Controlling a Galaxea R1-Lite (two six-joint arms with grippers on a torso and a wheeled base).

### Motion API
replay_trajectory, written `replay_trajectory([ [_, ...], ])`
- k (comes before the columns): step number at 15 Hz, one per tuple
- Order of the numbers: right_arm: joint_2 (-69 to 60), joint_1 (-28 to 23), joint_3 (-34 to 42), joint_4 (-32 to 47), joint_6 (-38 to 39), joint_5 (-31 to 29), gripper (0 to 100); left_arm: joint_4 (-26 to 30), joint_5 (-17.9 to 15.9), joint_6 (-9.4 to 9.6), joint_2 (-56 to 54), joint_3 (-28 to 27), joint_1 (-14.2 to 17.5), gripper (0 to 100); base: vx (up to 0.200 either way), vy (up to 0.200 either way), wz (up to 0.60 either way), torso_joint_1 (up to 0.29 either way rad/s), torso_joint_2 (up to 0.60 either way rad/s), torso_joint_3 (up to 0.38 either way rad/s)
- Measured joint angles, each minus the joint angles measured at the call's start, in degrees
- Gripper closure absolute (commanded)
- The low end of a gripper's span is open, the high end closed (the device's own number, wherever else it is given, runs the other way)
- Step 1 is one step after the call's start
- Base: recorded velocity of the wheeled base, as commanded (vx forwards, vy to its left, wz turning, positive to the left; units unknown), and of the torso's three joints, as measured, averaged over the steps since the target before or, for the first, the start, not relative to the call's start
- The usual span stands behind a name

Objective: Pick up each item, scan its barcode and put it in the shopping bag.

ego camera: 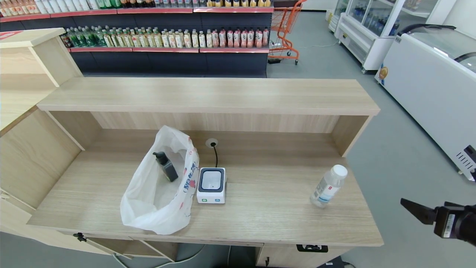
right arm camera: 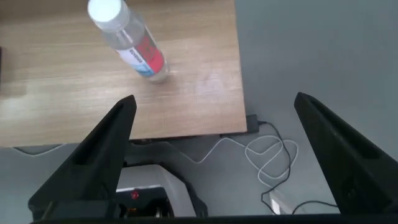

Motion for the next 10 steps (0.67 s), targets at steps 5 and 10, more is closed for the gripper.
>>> replay_trajectory([
  [5,11.17,4.94,4.73,-10.14,-0.73,-2.97,0,0.00,0.02,0.00,-0.02,0.00,-0.06,0,0.000,0.000,0.00,0.000,0.00,0.000],
  [10,19.52,6.50,4.96,-19.57,-2.56,-3.62,0,0.00,0.02,0.00,0.00,0.00,0.00,0,0.000,0.000,0.00,0.000,0.00,0.000],
])
